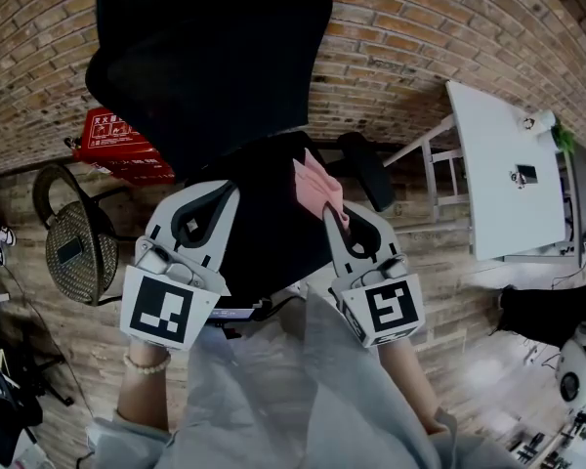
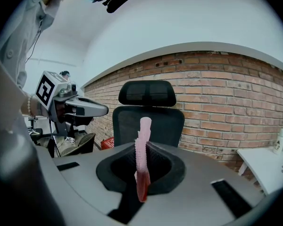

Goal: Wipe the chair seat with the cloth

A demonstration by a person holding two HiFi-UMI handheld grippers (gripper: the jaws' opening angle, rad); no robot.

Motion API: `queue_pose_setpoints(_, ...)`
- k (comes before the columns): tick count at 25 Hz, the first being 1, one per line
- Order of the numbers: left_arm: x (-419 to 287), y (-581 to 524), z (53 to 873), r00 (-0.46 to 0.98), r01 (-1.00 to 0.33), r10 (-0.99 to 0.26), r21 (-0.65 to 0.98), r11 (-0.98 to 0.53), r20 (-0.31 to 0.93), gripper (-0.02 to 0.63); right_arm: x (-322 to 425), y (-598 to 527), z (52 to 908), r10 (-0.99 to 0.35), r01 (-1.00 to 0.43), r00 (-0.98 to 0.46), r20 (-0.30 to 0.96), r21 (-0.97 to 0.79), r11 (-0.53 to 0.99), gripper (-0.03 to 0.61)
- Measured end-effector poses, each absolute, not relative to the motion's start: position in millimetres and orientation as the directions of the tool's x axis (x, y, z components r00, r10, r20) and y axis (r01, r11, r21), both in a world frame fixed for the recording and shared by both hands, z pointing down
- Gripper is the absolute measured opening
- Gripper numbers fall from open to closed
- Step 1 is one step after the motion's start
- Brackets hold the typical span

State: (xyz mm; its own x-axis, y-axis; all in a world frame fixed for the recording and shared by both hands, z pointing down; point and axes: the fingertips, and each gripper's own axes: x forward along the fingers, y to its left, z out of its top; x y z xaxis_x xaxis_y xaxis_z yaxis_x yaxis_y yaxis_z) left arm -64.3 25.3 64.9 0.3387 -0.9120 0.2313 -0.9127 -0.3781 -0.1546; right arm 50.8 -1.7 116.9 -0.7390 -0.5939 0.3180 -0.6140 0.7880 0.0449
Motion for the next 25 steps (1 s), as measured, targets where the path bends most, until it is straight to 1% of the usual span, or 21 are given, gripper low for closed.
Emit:
queue_pose_setpoints(14,-49,25,67,0.378,-0.886,-0.894,-0.186,-0.425,0.241,0.018,57,1,110,-0.603,-0.614,-0.737,0.305,0.07,0.786,0.054)
queue_pose_setpoints(25,-48,21,63,0.382,-0.884,-0.898,-0.194,-0.424,0.22,0.018,59,2,111,-0.614,-0.625,-0.716,0.332,0.085,0.776,0.054)
